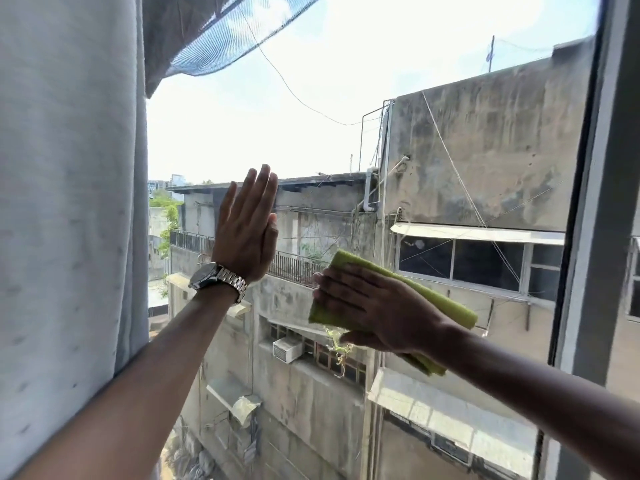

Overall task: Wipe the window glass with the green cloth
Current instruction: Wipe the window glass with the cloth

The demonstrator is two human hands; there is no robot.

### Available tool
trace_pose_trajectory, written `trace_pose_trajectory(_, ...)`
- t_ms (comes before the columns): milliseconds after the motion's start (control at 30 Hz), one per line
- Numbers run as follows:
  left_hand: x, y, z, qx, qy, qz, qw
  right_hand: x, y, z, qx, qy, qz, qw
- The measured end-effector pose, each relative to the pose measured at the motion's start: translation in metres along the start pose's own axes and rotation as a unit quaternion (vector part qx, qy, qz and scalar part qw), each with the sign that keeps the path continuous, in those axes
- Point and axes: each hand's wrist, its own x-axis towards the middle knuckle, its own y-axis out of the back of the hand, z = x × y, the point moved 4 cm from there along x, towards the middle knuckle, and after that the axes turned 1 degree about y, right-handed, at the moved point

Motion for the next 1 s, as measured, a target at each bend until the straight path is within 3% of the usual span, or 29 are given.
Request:
trace_pose_trajectory(133,0.000,-0.002,-0.002,0.005,0.005,-0.005,1.000,-0.015,0.015,0.071,-0.030,-0.054,0.016,0.998)
trace_pose_trajectory(300,-0.001,-0.004,-0.003,0.004,0.004,-0.005,1.000,-0.017,0.054,0.178,-0.074,-0.232,0.045,0.969)
trace_pose_trajectory(433,-0.001,-0.002,-0.001,-0.003,-0.001,0.000,1.000,-0.009,0.061,0.184,-0.050,-0.387,0.091,0.916)
trace_pose_trajectory(500,-0.001,-0.002,-0.002,-0.007,-0.003,0.001,1.000,0.001,0.061,0.163,-0.032,-0.424,0.109,0.899)
trace_pose_trajectory(567,-0.001,-0.003,-0.003,-0.004,-0.007,0.006,1.000,0.003,0.050,0.131,-0.024,-0.364,0.076,0.928)
trace_pose_trajectory(667,-0.002,-0.004,-0.005,-0.006,-0.016,0.009,1.000,-0.027,0.018,0.049,-0.020,-0.168,0.001,0.986)
trace_pose_trajectory(767,-0.002,-0.004,-0.004,-0.004,-0.017,0.011,1.000,-0.070,0.002,0.000,-0.014,-0.042,-0.051,0.998)
trace_pose_trajectory(900,-0.003,-0.003,-0.002,-0.005,-0.012,0.011,1.000,-0.077,0.012,0.031,-0.010,0.062,-0.067,0.996)
trace_pose_trajectory(1000,-0.002,-0.004,-0.003,-0.006,-0.011,0.008,1.000,-0.066,0.030,0.100,-0.048,-0.005,-0.029,0.998)
